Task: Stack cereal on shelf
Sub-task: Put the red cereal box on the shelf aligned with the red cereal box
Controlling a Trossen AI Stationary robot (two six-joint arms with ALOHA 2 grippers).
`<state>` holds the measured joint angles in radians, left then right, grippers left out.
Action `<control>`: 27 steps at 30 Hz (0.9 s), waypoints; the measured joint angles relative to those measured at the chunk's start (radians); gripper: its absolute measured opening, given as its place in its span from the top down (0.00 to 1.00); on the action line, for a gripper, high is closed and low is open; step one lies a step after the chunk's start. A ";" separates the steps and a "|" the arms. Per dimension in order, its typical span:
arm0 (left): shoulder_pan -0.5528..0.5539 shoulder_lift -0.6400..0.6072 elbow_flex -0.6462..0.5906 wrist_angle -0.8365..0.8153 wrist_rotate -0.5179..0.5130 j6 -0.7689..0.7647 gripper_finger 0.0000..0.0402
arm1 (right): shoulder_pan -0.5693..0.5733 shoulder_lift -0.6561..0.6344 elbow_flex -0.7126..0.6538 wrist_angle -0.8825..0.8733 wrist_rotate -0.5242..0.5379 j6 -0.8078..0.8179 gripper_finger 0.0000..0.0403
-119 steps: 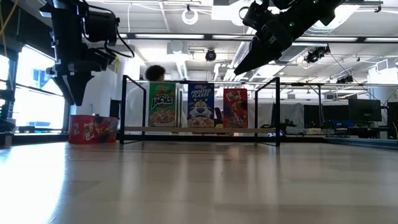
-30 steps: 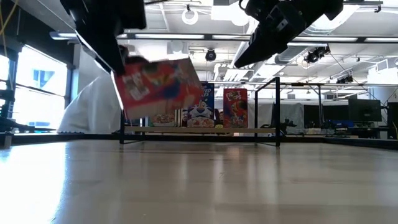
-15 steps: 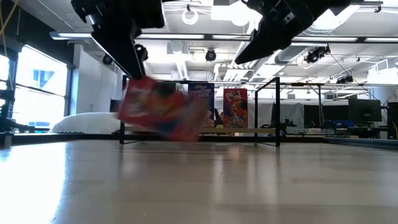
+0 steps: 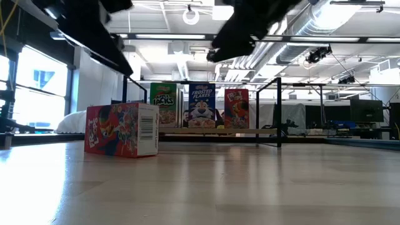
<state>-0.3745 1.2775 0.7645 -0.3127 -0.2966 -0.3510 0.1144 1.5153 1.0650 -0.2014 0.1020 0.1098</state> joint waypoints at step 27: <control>-0.177 -0.294 -0.586 0.380 -0.438 -0.262 0.85 | 0.044 0.422 0.565 -0.370 -0.005 0.147 0.25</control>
<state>-0.5513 0.9833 0.1781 0.0675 -0.7344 -0.6130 0.1582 1.9377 1.6297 -0.5710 0.0973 0.2572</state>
